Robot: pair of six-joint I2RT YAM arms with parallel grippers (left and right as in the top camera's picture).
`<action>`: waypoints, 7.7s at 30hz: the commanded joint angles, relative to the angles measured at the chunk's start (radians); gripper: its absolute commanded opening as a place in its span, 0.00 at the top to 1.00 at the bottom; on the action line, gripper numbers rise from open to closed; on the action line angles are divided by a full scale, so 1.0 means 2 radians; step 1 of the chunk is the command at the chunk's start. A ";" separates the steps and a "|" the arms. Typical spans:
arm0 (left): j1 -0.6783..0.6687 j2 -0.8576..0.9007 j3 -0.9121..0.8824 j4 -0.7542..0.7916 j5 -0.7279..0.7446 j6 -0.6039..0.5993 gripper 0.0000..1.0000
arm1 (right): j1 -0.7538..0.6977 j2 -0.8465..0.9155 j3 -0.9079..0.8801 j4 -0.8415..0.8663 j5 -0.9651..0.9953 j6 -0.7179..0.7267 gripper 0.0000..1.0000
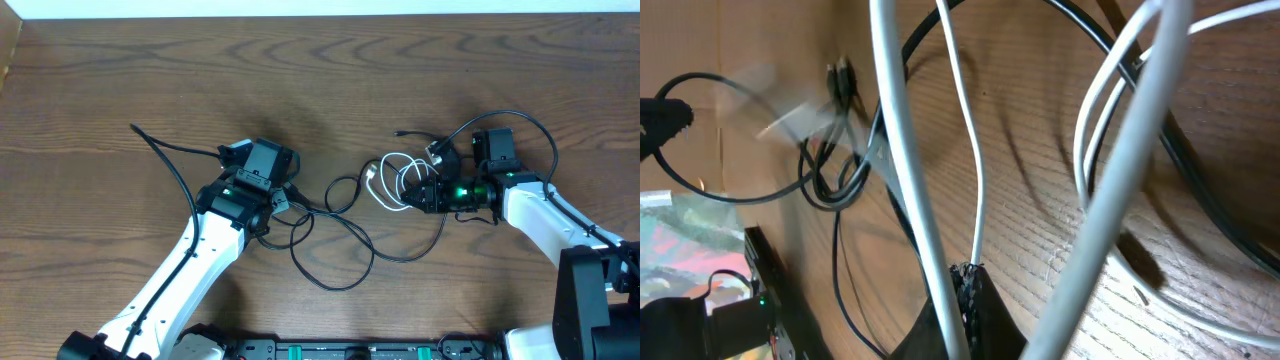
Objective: Untangle cables
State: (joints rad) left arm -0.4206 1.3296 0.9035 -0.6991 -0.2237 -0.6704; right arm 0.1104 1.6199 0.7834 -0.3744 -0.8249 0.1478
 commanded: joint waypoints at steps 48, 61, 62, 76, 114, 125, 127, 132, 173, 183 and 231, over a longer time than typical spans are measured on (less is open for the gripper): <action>0.002 0.132 -0.005 0.002 0.080 -0.006 0.66 | -0.013 -0.138 0.320 0.005 0.391 -0.058 0.99; 0.002 0.132 -0.005 0.002 0.080 -0.006 0.02 | -0.077 -0.099 0.320 -0.037 0.475 -0.077 0.99; 0.002 0.132 -0.005 0.002 0.080 -0.006 0.02 | -0.087 -0.093 0.320 -0.040 0.475 -0.076 0.99; 0.002 0.132 -0.005 0.002 0.080 -0.006 0.02 | -0.231 0.016 0.320 -0.076 0.473 0.031 0.99; 0.002 0.132 -0.005 0.002 0.080 -0.006 0.01 | -0.307 0.133 0.320 -0.143 0.252 0.064 0.01; 0.002 0.132 -0.005 0.002 0.080 -0.006 0.01 | -0.307 0.133 0.320 -0.142 0.252 0.064 0.01; 0.002 0.132 -0.005 0.002 0.080 -0.006 0.01 | -0.307 0.133 0.320 -0.142 0.252 0.064 0.01; 0.002 0.132 -0.005 0.002 0.080 -0.006 0.01 | -0.307 0.133 0.320 -0.142 0.252 0.064 0.01; 0.002 0.132 -0.005 0.002 0.080 -0.006 0.01 | -0.307 0.133 0.320 -0.142 0.252 0.064 0.01; 0.002 0.132 -0.005 0.002 0.080 -0.006 0.01 | -0.307 0.133 0.320 -0.142 0.252 0.064 0.01; 0.002 0.132 -0.005 0.002 0.080 -0.006 0.01 | -0.307 0.133 0.320 -0.142 0.252 0.064 0.01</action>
State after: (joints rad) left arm -0.4206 1.5845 0.9031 -0.6922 -0.0544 -0.6807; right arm -0.5060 1.8824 1.4036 -0.6582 -0.3080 0.2710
